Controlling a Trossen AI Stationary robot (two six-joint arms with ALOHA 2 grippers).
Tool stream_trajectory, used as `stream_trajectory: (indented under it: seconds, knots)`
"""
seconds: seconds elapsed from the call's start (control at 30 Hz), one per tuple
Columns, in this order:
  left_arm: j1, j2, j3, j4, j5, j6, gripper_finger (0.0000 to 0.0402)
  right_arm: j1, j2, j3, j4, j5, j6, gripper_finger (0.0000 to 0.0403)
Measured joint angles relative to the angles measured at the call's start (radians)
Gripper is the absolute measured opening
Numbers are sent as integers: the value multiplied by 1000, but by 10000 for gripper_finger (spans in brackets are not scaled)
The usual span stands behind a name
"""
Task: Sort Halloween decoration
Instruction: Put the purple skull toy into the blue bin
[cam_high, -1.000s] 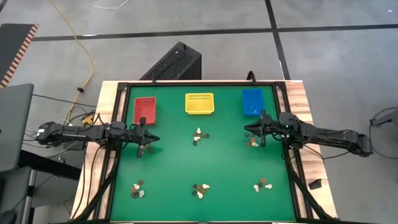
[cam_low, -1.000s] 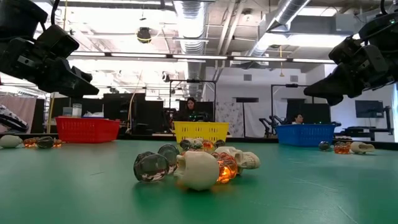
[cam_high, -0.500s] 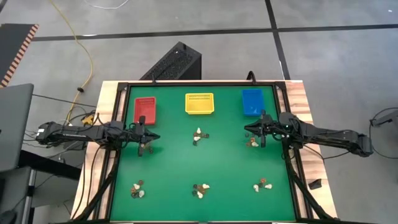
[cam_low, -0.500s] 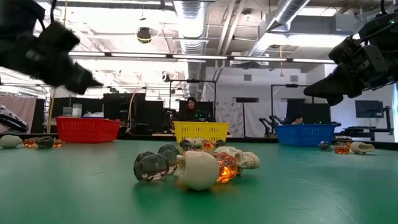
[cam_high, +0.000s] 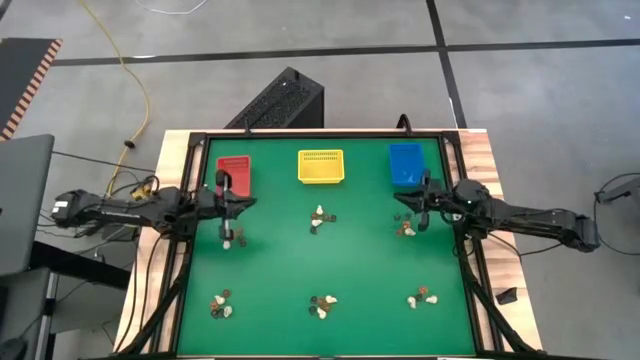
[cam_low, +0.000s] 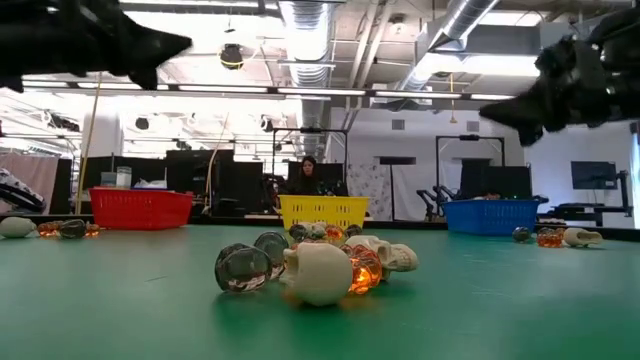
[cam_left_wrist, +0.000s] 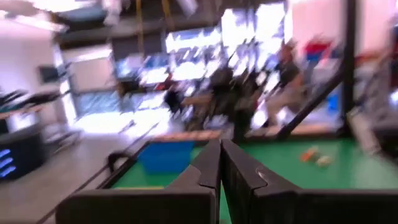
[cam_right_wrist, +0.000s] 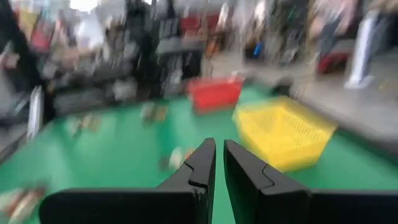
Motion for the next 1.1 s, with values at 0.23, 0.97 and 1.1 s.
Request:
stream_trajectory:
  seconds: [0.23,0.97,1.1]
  knots:
    - [64,303,229,-102,-51,168,0,18,74,117,82,-51,-79,66]
    - [143,358,320,-217,-61,238,197,173,1163,529,242,6,-139,193]
    - [146,358,320,-243,-75,218,201,186,1284,526,370,39,-99,217]
